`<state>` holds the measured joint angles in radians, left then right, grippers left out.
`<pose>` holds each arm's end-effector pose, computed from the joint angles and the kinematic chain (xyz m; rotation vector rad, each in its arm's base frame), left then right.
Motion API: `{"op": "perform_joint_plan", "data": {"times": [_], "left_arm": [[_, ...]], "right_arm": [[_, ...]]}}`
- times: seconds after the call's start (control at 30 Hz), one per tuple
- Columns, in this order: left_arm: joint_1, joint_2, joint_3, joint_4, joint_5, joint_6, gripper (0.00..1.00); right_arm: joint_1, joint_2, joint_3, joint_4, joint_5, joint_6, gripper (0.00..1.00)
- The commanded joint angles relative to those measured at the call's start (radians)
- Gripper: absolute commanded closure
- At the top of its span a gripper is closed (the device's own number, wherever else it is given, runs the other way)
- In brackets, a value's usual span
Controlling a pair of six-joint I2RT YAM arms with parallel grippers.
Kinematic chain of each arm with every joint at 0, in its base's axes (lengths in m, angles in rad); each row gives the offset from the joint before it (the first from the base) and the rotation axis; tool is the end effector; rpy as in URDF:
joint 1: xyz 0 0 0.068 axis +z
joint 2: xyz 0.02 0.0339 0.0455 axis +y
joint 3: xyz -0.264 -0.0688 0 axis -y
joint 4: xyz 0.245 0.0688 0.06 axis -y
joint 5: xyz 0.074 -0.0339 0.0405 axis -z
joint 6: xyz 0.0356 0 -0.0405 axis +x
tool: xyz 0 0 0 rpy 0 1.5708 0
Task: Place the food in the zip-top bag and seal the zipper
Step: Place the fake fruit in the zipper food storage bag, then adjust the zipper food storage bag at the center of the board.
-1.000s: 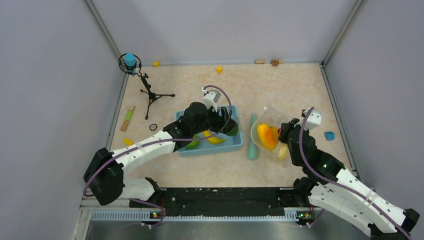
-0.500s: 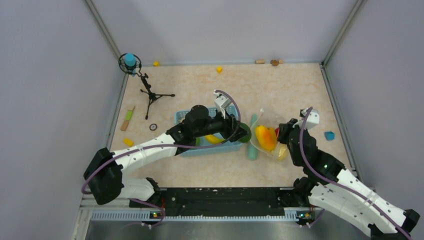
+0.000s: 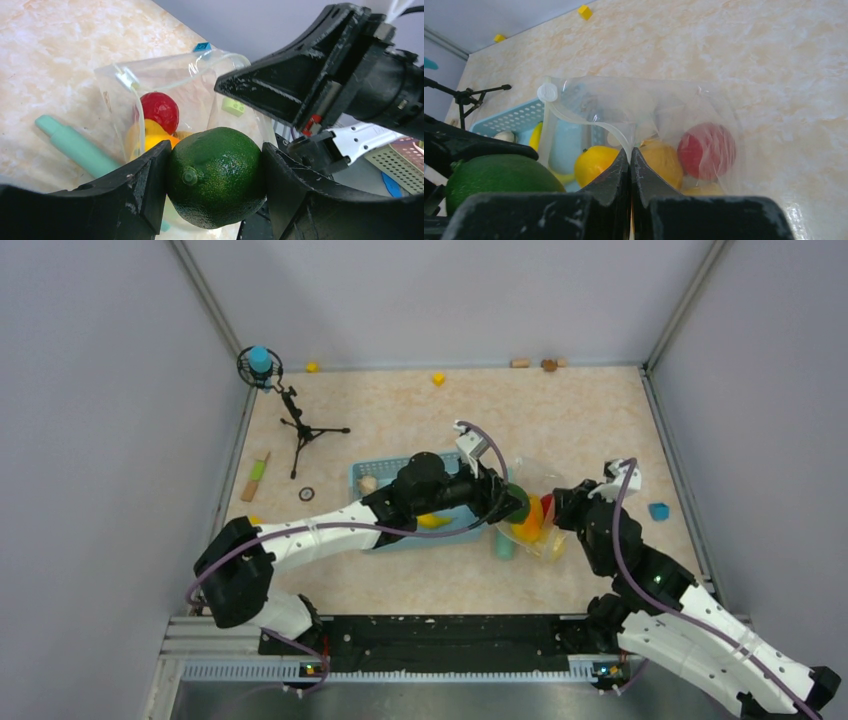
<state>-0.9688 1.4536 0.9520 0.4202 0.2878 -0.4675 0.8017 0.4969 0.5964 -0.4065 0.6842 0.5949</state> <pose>0.1845 -0.2864 0.3017 0.6835 1.6943 -1.2959 0.1014 0.0724 0.2927 0.2750 1.8000 0.3487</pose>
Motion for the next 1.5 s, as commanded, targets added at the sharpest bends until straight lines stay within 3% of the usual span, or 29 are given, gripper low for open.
{"op": "perform_joint_plan", "data": {"times": [0.0, 0.13, 0.3, 0.47, 0.6, 0.93, 1.07, 1.17, 1.37, 1.47], "left_arm": [[-0.021, 0.043, 0.079, 0.076, -0.067, 0.017, 0.70], [-0.039, 0.071, 0.097, 0.084, -0.111, 0.020, 0.67], [-0.079, 0.088, 0.109, 0.060, -0.246, 0.083, 0.56], [-0.101, 0.105, 0.122, 0.038, -0.334, 0.123, 0.19], [-0.102, 0.095, 0.125, 0.007, -0.321, 0.129, 0.04], [-0.104, -0.043, 0.078, -0.086, -0.207, 0.145, 0.03], [-0.104, -0.151, -0.023, -0.080, -0.276, 0.145, 0.03], [-0.102, -0.201, -0.110, -0.059, -0.410, 0.119, 0.03], [-0.102, -0.142, -0.124, -0.171, -0.457, 0.012, 0.03], [-0.103, -0.093, -0.141, -0.170, -0.445, -0.040, 0.12]], "right_arm": [[-0.002, -0.004, 0.042, 0.014, -0.081, 0.063, 1.00], [-0.001, 0.018, 0.067, 0.001, -0.158, 0.091, 1.00], [-0.001, 0.029, 0.066, 0.012, -0.187, 0.109, 1.00], [-0.002, 0.016, 0.061, 0.013, -0.183, 0.112, 0.98], [-0.002, 0.010, 0.061, 0.011, -0.184, 0.110, 0.97], [-0.001, 0.005, 0.065, 0.002, -0.179, 0.104, 0.97], [-0.001, 0.001, 0.063, 0.000, -0.180, 0.102, 0.97], [-0.002, 0.000, 0.065, -0.001, -0.183, 0.100, 0.97], [-0.002, 0.000, 0.065, -0.002, -0.179, 0.090, 0.97], [-0.002, 0.001, 0.062, -0.004, -0.168, 0.086, 0.97]]}}
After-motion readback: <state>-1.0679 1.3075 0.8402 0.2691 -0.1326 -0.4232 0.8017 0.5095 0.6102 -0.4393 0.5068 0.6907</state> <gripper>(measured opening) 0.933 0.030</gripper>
